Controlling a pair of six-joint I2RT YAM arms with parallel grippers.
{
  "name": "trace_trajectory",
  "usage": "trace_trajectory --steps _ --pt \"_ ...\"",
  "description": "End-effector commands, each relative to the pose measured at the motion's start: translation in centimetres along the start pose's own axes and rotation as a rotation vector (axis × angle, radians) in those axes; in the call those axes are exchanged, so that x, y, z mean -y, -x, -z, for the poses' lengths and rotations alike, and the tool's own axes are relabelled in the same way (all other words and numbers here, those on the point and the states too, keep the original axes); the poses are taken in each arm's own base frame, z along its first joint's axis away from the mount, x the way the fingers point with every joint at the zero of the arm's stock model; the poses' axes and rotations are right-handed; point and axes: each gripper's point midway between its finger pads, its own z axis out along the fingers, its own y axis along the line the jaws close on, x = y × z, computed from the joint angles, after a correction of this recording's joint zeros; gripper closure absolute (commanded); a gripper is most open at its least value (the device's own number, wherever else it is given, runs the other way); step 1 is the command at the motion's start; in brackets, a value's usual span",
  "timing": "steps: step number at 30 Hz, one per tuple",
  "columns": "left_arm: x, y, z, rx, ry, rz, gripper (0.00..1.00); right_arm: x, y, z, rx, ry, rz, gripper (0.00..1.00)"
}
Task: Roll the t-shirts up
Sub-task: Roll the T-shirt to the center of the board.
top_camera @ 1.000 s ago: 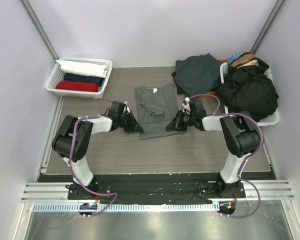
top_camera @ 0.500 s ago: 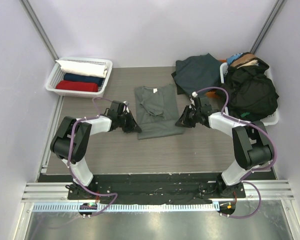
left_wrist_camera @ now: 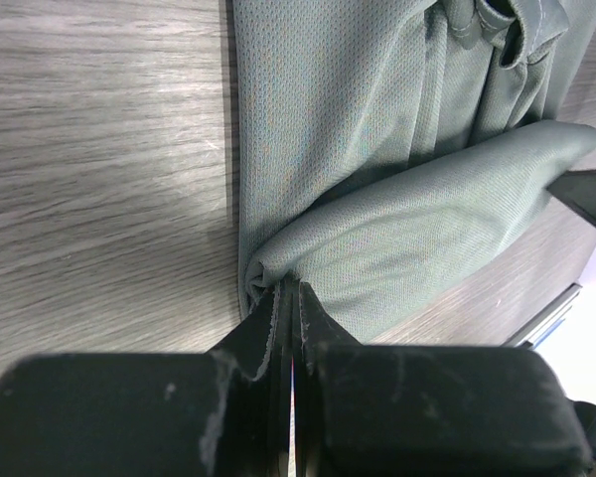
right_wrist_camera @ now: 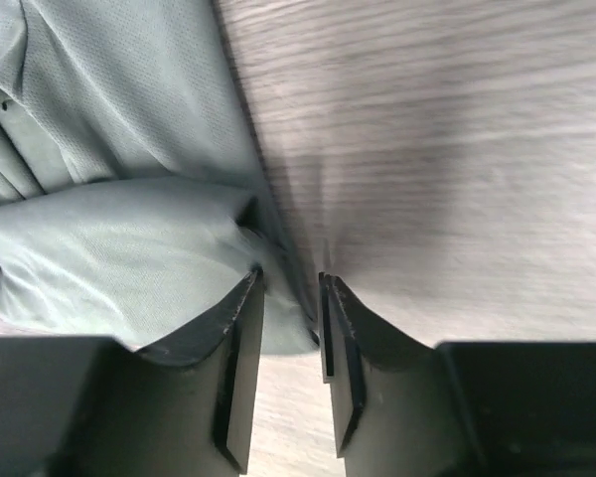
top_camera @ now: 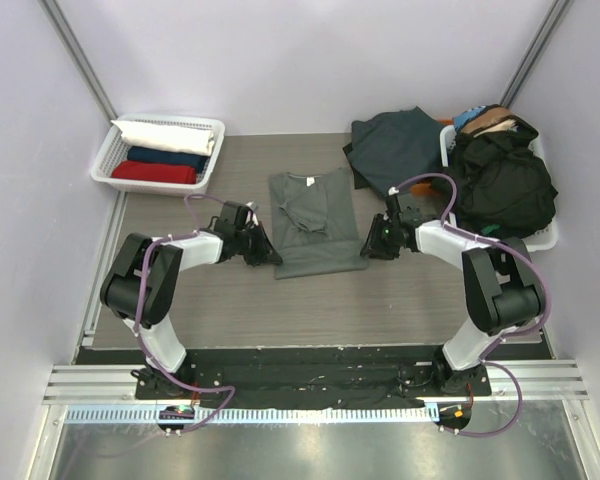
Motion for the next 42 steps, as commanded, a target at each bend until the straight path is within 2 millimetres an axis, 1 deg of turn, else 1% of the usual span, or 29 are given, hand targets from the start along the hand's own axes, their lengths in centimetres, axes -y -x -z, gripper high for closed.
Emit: trace_trajectory --steps 1,2,3,4,5,6,9,11,12,15,20,22,26,28,33,36,37,38,42 --pt "-0.4 0.5 1.2 0.03 0.046 -0.038 0.99 -0.4 2.7 3.2 0.125 -0.026 0.053 0.62" --pt "0.1 0.7 1.7 0.044 0.034 -0.048 0.96 -0.7 2.7 3.8 0.135 -0.015 0.059 0.62" --pt "0.0 0.5 2.0 0.045 0.034 -0.053 0.86 -0.6 2.2 3.9 0.126 -0.008 0.064 0.62" --pt "0.1 0.5 2.4 0.053 0.032 -0.057 0.81 -0.9 1.9 4.0 0.119 0.013 0.076 0.62" --pt "0.7 0.8 3.1 0.072 0.018 -0.066 0.78 -1.1 1.7 4.2 0.116 0.026 0.087 0.62" --pt "0.4 0.3 3.4 0.066 0.023 -0.063 0.72 -1.2 1.1 4.3 0.106 0.043 0.096 0.63" --pt "0.5 -0.2 4.5 0.077 0.018 -0.072 0.67 -1.7 0.0 4.6 0.092 0.065 0.13 0.63" --pt "0.5 -0.7 4.9 0.076 0.012 -0.079 0.65 -1.8 -0.5 4.6 0.092 0.058 0.15 0.63" --pt "0.8 -0.9 5.2 0.078 0.003 -0.09 0.64 -1.9 -1.0 4.4 0.08 0.058 0.161 0.62" --pt "0.5 -2.3 5.1 0.056 0.01 -0.113 0.62 -1.2 -1.9 4.1 0.063 0.013 0.171 0.59" --pt "-0.5 -3.4 4.6 0.041 0.027 -0.109 0.63 -0.4 -2.3 3.6 0.056 -0.018 0.174 0.59" --pt "-0.6 -3.6 4.4 0.033 0.029 -0.11 0.64 -0.2 -2.0 3.4 0.065 -0.03 0.171 0.61" --pt "-0.7 -3.8 3.9 0.027 0.032 -0.11 0.64 0.0 -2.1 2.8 0.051 -0.044 0.169 0.63" --pt "-0.6 -3.8 3.7 0.028 0.031 -0.113 0.64 -0.3 -1.9 2.6 0.051 -0.033 0.169 0.63" --pt "-0.8 -3.9 3.1 0.012 0.039 -0.108 0.65 -0.7 -2.6 2.0 0.021 -0.012 0.177 0.63" --pt "-0.8 -3.9 2.9 0.009 0.038 -0.11 0.66 -1.1 -2.6 1.8 0.016 0.007 0.176 0.62" --pt "-0.7 -3.7 2.8 0.01 0.037 -0.11 0.66 -1.2 -2.6 1.6 0.013 0.011 0.177 0.61" --pt "-0.6 -3.7 2.8 0.009 0.034 -0.109 0.71 -1.3 -2.7 1.5 0.01 0.015 0.175 0.61" --pt "-0.5 -3.7 2.5 0.0 0.028 -0.108 0.79 -1.4 -3.0 1.0 -0.012 0.025 0.169 0.63"
